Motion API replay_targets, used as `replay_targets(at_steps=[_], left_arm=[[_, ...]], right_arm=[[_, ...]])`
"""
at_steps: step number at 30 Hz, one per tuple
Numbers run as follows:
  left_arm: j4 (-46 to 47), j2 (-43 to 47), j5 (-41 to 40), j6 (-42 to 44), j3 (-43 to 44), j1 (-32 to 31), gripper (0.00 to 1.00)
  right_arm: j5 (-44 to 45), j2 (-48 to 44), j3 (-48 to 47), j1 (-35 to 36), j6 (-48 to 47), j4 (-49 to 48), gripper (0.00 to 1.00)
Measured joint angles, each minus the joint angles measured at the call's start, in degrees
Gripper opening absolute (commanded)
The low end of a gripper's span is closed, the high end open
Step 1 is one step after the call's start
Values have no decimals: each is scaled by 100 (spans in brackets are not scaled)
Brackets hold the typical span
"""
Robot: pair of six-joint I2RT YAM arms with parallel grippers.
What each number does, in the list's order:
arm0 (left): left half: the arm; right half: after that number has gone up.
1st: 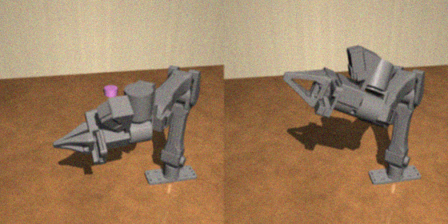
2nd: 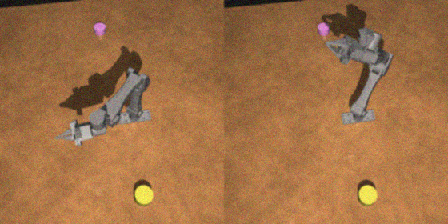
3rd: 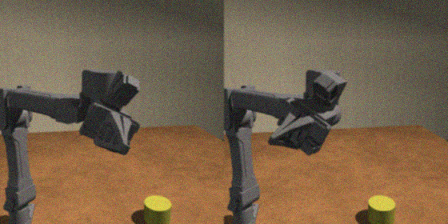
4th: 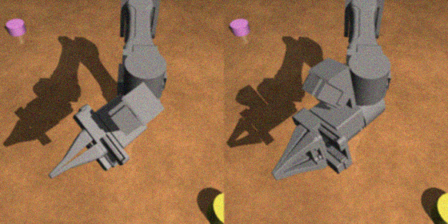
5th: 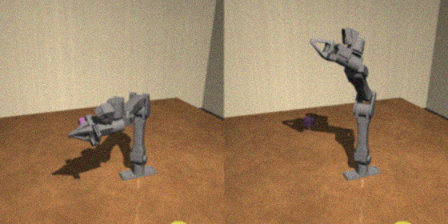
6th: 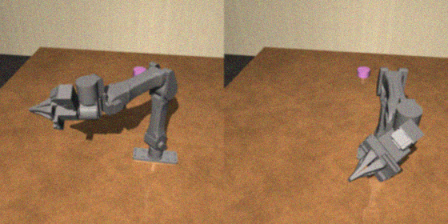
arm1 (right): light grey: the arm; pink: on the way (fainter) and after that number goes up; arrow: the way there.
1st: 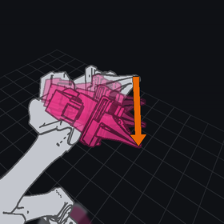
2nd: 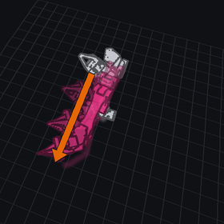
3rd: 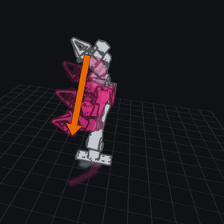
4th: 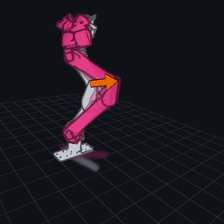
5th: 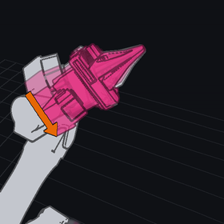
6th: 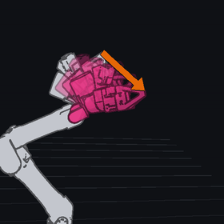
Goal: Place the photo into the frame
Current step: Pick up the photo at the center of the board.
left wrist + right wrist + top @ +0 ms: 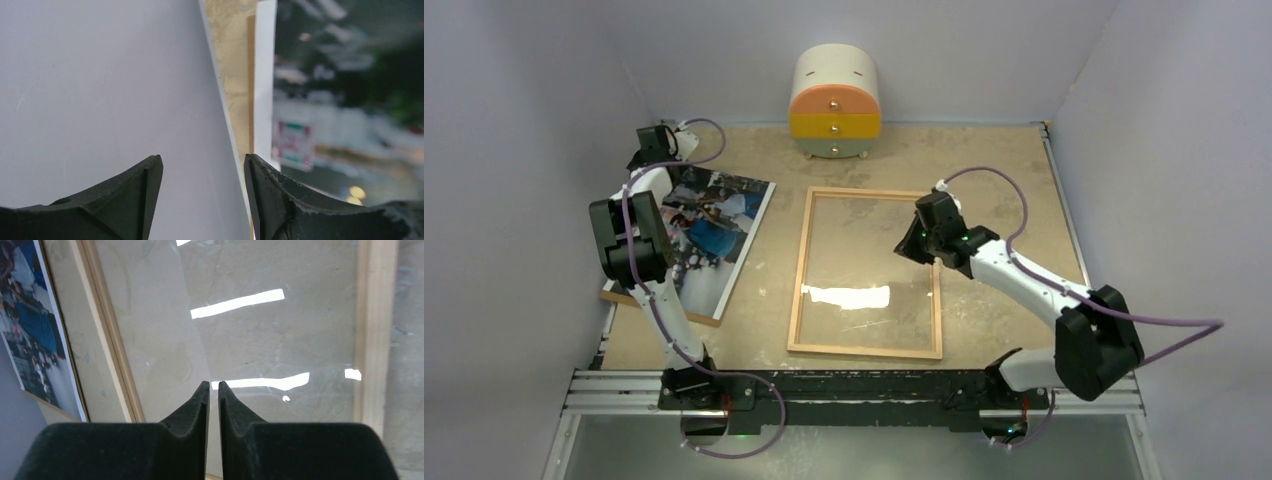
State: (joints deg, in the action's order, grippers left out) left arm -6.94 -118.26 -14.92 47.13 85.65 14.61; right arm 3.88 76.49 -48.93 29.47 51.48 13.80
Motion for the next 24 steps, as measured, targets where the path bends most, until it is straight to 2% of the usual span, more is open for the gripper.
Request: replay_targets(at_steps=[6,10,13,16,17,24], left_arm=[[568,-273,-341,-4,195,87,52],[942,-409,-527,0,214,127,42],[1010,-549,-542,-17,229,140,28],[793,-680,-481,-116,313,144,9],[697,-710,-457,-153,356,144,6],[203,-754,-354,-210,546,144,0]], right_arm=[[195,732,-715,728,144,-37,5],[269,1263,-1200,1174,203,-83,0],[289,1587,-1469,1436,234,-79,0],[330,1838,-1711,1648,251,-66,0],[361,1899,-1770,1709,254,-63,0],[417,2061,-1814,1939,328,-46,0]])
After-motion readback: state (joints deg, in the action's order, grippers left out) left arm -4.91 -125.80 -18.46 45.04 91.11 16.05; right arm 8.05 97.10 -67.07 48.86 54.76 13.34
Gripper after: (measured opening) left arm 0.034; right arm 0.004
